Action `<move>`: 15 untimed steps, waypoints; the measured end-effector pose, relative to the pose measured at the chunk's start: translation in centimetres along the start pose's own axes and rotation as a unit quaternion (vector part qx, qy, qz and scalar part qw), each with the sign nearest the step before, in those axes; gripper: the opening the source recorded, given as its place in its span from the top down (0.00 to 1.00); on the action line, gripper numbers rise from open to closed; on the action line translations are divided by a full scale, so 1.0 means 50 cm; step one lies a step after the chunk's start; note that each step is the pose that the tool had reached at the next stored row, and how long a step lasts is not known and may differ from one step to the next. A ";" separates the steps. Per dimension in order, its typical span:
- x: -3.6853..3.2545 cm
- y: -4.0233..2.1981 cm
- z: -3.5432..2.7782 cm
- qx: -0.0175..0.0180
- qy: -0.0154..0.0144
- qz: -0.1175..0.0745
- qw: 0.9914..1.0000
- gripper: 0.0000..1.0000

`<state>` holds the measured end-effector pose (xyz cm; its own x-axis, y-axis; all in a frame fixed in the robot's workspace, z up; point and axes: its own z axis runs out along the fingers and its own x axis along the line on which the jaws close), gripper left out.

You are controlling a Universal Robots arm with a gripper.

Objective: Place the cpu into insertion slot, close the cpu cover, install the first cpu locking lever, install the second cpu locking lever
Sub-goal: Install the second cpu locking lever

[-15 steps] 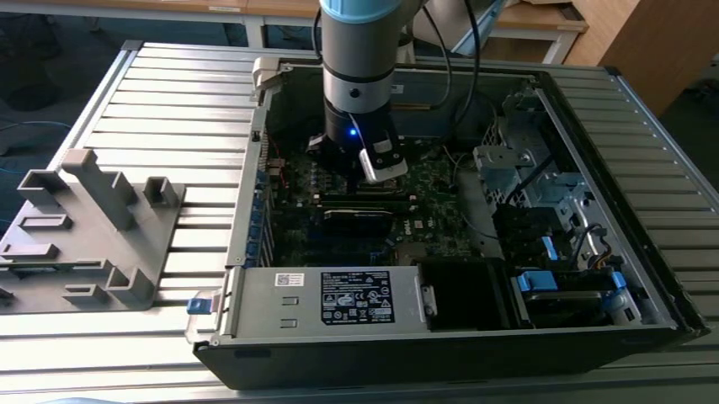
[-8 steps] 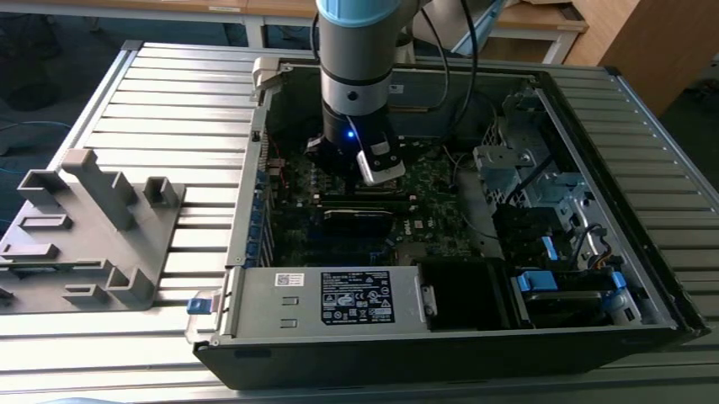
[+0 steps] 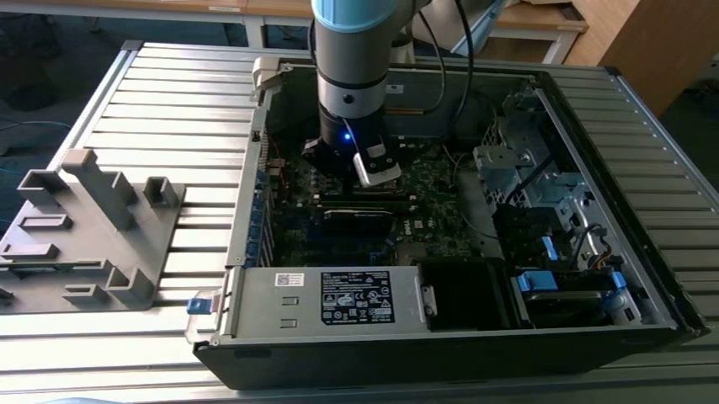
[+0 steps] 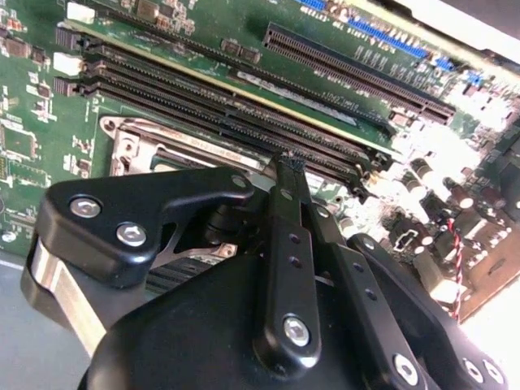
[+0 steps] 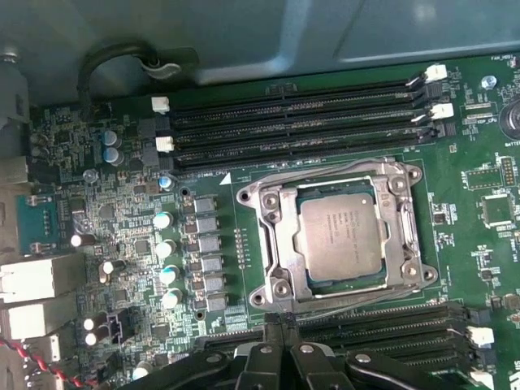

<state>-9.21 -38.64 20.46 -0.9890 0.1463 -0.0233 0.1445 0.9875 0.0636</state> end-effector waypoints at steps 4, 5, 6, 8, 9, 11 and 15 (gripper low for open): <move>0.001 0.002 0.003 -0.006 0.001 0.000 1.000 0.89; 0.001 0.002 0.004 -0.007 0.001 0.000 1.000 0.89; 0.001 0.002 0.006 -0.007 0.001 0.000 1.000 0.89; 0.001 0.002 0.009 -0.008 0.001 0.000 1.000 0.89; 0.001 0.002 0.010 -0.009 0.001 0.000 1.000 0.89; 0.001 0.002 0.011 -0.014 0.002 0.000 1.000 0.89; 0.001 0.002 0.011 -0.021 0.003 0.001 1.000 0.89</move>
<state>-9.23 -38.50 19.90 -0.9889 0.1473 -0.0173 0.1447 0.9839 0.1047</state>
